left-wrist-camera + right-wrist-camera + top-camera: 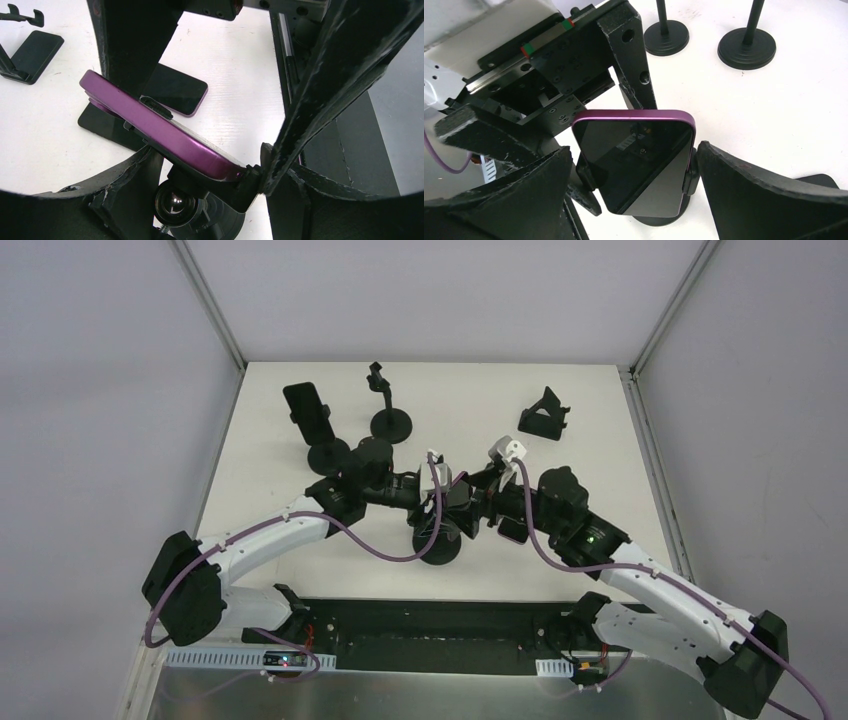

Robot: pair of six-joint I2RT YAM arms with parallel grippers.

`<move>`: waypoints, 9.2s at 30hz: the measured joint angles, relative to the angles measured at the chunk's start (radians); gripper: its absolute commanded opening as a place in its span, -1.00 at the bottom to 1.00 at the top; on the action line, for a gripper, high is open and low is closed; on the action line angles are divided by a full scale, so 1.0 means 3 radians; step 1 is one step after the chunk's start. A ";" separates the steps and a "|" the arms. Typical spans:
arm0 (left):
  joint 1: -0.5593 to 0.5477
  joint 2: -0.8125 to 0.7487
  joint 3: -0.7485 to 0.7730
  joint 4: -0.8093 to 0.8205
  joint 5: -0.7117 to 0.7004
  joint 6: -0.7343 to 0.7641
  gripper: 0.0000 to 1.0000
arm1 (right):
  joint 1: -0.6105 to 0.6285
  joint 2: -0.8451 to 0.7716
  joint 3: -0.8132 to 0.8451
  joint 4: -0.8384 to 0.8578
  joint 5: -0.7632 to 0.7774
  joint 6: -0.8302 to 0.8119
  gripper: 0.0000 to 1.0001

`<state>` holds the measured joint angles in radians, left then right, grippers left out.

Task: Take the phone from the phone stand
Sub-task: Remove the phone from the phone stand, then place the phone at the center of the board.

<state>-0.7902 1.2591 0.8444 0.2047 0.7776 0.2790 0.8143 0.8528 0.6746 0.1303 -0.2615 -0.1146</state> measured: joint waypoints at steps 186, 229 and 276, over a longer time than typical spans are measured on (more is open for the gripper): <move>0.0306 -0.0188 0.0163 -0.0537 -0.1470 -0.0356 -1.00 | -0.1110 0.0423 0.0690 -0.1144 -0.0095 0.1139 -1.00; 0.0306 -0.0975 -0.0247 -0.0914 -0.1806 -0.0378 -1.00 | -0.1033 0.4214 0.3442 -0.2780 0.1053 0.2183 -0.96; 0.0449 -0.0342 0.0403 -0.1233 -0.1548 -0.0327 -1.00 | -0.1038 0.2856 0.3084 -0.2551 0.1347 0.1985 0.78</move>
<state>-0.6556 1.1564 0.9653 -0.1654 0.3134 0.1810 0.5030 1.7096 1.5997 -0.6350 0.1425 0.4808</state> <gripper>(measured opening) 0.658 0.887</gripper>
